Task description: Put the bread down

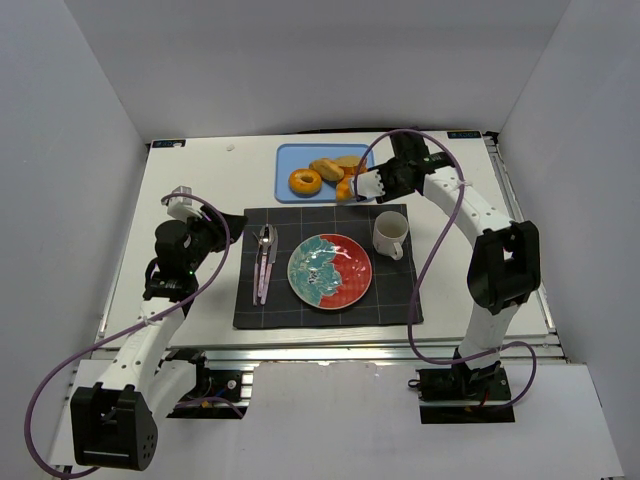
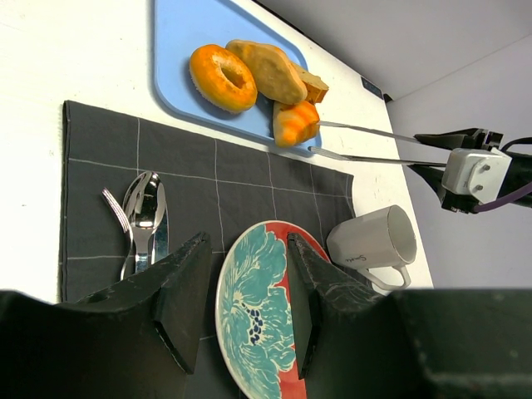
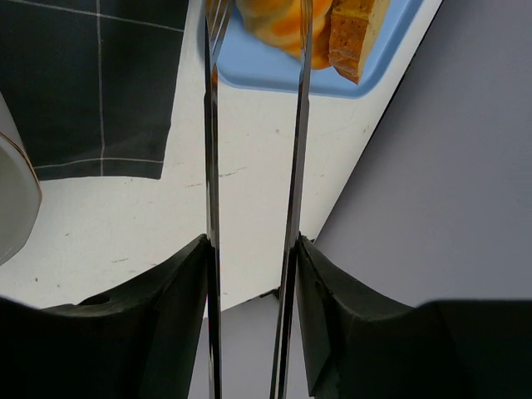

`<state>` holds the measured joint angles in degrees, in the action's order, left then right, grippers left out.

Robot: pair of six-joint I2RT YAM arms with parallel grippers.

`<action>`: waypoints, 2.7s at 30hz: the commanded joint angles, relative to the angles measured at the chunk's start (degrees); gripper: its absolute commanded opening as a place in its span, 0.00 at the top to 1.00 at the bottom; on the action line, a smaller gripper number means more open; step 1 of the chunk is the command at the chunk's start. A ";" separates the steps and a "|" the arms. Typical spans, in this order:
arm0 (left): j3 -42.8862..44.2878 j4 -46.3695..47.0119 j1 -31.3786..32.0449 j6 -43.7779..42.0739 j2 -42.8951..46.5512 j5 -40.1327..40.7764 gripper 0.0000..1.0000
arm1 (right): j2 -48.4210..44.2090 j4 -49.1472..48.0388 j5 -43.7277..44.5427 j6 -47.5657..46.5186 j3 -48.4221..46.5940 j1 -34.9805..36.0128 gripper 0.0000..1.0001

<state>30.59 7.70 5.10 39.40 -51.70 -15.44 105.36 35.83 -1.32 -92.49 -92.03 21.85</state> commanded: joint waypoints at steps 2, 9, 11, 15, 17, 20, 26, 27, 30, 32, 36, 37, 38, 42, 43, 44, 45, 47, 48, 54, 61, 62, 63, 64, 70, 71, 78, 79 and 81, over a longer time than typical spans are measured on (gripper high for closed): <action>-0.18 -0.15 0.26 -0.55 1.16 0.76 0.49 | -0.16 -2.96 1.06 -2.79 0.36 0.48 0.50; -0.09 -0.15 0.26 -0.55 0.99 0.85 0.49 | -0.51 -5.33 2.72 -3.40 2.38 0.74 0.49; -0.09 -0.06 0.26 -0.46 0.90 0.76 0.49 | -0.42 -6.03 2.90 -3.40 2.73 0.92 0.49; 0.26 -0.14 0.26 -0.64 0.64 0.68 0.49 | -0.07 -7.62 3.96 -3.49 3.61 1.18 0.48; 0.35 -0.23 0.34 -0.72 0.64 0.76 0.49 | 0.11 -8.32 4.05 -2.96 3.79 1.36 0.48; 0.17 -0.41 0.26 -0.73 0.73 0.85 0.49 | -0.07 -9.64 4.13 -2.61 4.05 1.44 0.48; -0.18 -0.41 0.34 -0.64 1.08 0.94 0.49 | -0.33 -11.49 4.13 -2.61 4.58 1.71 0.48; -0.18 -0.32 0.35 -0.55 0.99 0.85 0.49 | -0.33 -11.49 4.48 -2.87 4.66 1.71 0.48; 0.00 -0.32 0.26 -0.55 0.90 0.85 0.49 | -0.07 -11.40 5.01 -3.22 5.37 1.97 0.48; 0.00 -0.41 0.34 -0.64 0.90 0.94 0.49 | 0.11 -11.40 5.45 -3.31 5.63 2.23 0.48; -0.09 -0.50 0.26 -0.64 1.08 0.94 0.49 | 0.63 -10.70 6.51 -3.49 5.55 2.67 0.51; -0.09 -0.58 0.26 -0.64 1.16 0.94 0.49 | 1.07 -10.35 6.59 -3.49 5.28 2.68 0.52; -0.18 -0.59 0.34 -0.64 1.17 0.94 0.49 | 1.34 -9.82 6.68 -3.49 5.11 2.76 0.53; -0.27 -0.50 0.26 -0.46 1.43 0.94 0.49 | 1.86 -8.06 7.21 -3.05 4.49 3.03 0.64; -0.27 -0.50 0.26 -0.46 1.43 1.03 0.49 | 1.95 -8.06 7.30 -2.96 4.40 2.94 0.66; -0.35 -0.50 0.34 -0.46 1.43 0.94 0.49 | 1.87 -8.06 7.47 -2.79 4.40 3.03 0.67; -0.35 -0.58 0.26 -0.46 1.52 1.03 0.49 | 1.95 -8.06 7.56 -2.70 4.40 3.11 0.71; -0.27 -0.59 0.26 -0.55 1.60 1.03 0.49 | 2.22 -8.06 7.82 -2.17 4.05 3.11 0.74; -0.27 -0.67 0.34 -0.55 1.52 0.94 0.49 | 2.39 -7.97 7.91 -2.08 3.88 3.11 0.77; -0.27 -1.02 0.34 -0.55 1.87 1.20 0.49 | 2.57 -6.92 7.48 -0.68 2.38 3.03 0.95; -0.35 -1.46 0.26 -0.55 2.57 1.38 0.49 | -0.24 -6.92 3.79 3.88 -2.18 2.15 1.00; -0.27 -1.29 0.34 -0.55 2.57 1.38 0.49 | -0.59 -6.66 3.35 4.33 -2.63 2.06 1.00; -0.35 -1.20 0.35 -0.46 2.48 1.21 0.49 | -0.94 -5.96 2.73 4.77 -2.98 1.97 1.00; -0.27 -1.11 0.26 -0.37 2.48 1.12 0.49 | -1.82 -5.69 2.47 5.21 -2.98 1.97 1.00; 0.00 -0.85 0.26 -0.20 2.31 1.03 0.49 | -6.56 -4.64 -0.61 6.62 1.32 1.89 1.00; 0.00 -0.76 0.26 -0.20 2.31 0.94 0.49 | -7.01 -4.55 -0.79 6.71 2.46 1.88 1.00; 0.26 -1.02 0.26 -0.11 2.57 0.85 0.49 | -8.59 -2.87 -5.09 10.66 0.63 1.53 1.00; 0.26 -1.02 0.34 -0.11 2.66 0.94 0.49 | -8.59 -2.79 -5.27 10.84 0.45 1.53 1.00; 0.17 -1.11 0.34 -0.11 2.83 0.94 0.49 | -8.59 -2.44 -5.62 11.10 0.18 1.53 1.00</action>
<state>30.57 6.48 5.13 39.31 -50.50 -14.59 99.35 33.69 -4.14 -83.33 -89.36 23.64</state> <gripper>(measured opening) 0.513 0.282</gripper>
